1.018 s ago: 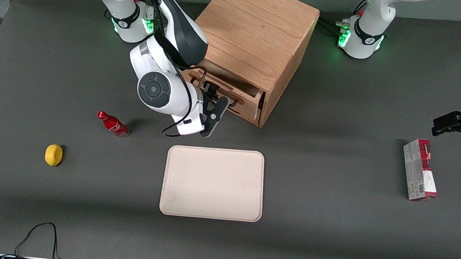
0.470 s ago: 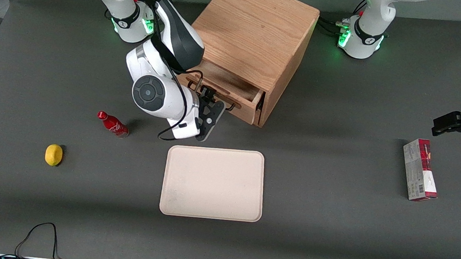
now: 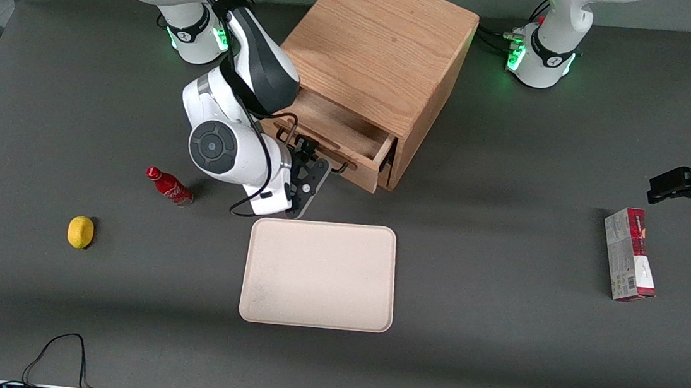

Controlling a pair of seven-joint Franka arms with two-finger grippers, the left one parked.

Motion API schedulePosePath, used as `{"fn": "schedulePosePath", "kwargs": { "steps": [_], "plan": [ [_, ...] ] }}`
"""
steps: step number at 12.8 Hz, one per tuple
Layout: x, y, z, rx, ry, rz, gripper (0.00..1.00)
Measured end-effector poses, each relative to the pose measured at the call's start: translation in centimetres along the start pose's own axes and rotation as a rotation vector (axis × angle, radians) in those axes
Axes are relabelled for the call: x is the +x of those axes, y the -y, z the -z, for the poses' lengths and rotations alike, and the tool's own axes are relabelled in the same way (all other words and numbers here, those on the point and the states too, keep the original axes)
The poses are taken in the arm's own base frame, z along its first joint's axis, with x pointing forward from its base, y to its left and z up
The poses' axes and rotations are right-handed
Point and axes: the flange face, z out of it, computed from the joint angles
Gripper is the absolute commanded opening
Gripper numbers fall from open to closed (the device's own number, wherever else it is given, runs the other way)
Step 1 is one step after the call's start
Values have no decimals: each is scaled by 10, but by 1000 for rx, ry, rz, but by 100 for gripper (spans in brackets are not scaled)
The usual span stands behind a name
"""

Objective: Open upper drawer

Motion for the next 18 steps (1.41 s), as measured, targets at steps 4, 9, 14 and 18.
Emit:
{"fn": "schedulePosePath", "kwargs": {
  "steps": [4, 9, 14, 18],
  "plan": [
    [-5, -15, 1, 0, -5, 11, 100],
    [-9, -30, 12, -10, -28, -2, 100],
    [-7, -37, 14, -14, -37, 5, 100],
    [-8, -46, 18, -17, -46, 2, 100]
  ]
}}
